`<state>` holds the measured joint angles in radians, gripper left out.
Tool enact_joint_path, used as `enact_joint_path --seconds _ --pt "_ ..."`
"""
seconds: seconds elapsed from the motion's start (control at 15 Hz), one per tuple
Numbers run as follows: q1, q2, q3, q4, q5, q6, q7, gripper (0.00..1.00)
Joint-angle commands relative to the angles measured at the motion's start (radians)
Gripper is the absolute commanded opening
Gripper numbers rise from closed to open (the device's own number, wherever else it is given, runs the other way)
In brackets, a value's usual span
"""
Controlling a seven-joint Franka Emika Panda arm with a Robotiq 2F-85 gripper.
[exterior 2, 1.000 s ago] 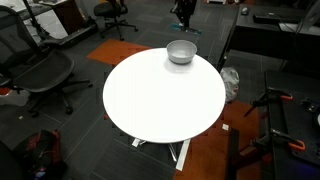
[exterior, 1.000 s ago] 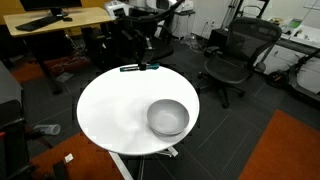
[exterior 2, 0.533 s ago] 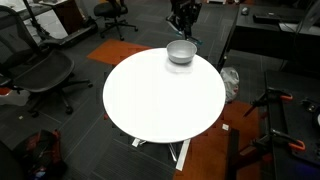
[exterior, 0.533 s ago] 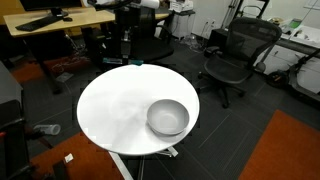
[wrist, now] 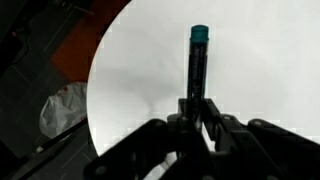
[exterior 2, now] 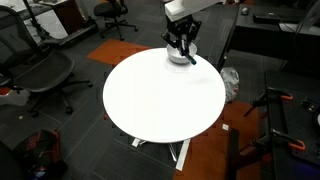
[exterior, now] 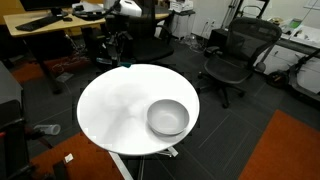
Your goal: Take the blue pen out of the grey bowl
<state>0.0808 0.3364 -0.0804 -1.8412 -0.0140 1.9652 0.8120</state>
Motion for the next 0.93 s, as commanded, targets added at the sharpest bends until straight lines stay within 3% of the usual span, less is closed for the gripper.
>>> enact_joint_path --seconds 0.0,0.4,0.87 --pt "0.017 0.007 0.02 -0.043 0.013 0.105 0.076 0.05" --pt "0.059 0.081 0.042 -0.036 0.005 0.249 0.129 0.05" --pt "0.098 0.16 0.056 -0.006 0.013 0.284 0.12 0.05"
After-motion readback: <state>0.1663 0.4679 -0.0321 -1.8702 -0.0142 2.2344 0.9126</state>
